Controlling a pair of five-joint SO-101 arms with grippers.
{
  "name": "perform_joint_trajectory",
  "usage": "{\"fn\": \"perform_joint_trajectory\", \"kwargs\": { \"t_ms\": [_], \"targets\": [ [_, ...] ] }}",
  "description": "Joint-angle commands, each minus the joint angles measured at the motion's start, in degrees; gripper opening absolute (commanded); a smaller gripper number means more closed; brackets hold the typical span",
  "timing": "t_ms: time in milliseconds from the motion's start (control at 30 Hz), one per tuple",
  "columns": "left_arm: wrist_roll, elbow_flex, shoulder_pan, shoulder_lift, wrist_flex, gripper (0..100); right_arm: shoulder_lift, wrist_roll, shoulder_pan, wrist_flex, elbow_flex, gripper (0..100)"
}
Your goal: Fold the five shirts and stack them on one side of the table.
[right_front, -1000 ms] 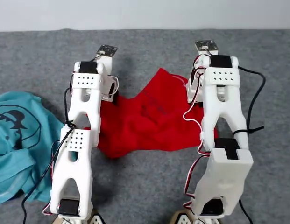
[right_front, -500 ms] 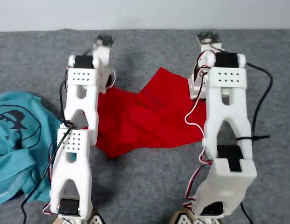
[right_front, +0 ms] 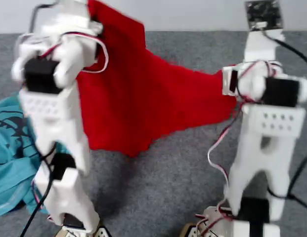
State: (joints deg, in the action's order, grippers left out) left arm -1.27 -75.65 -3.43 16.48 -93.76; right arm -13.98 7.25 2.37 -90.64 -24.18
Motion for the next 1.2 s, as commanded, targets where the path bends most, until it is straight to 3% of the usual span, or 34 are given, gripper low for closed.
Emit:
{"fn": "perform_joint_trajectory", "kwargs": {
  "t_ms": [0, 300, 633, 967, 1167],
  "targets": [
    [0.44, -2.07, 0.09, -8.18, 4.22, 0, -7.34, 0.53, 1.27, 2.07, -3.16, 0.9],
    [-0.18, -2.07, 1.23, -20.48, 10.11, 0, -21.76, 0.53, 5.67, 10.95, -3.16, 0.9],
    [-10.90, -1.71, 1.23, -30.15, 11.16, 0, -33.01, 3.52, 12.26, 14.20, -3.16, 0.9],
    [-23.74, -1.80, 1.49, -26.73, -3.69, 0, -29.41, 7.03, 16.48, 18.33, -2.81, 0.9],
    [-24.88, -2.07, 1.32, -25.85, -6.59, 0, -27.47, 9.76, 16.57, 25.45, -2.81, 0.9]
  ]
}}
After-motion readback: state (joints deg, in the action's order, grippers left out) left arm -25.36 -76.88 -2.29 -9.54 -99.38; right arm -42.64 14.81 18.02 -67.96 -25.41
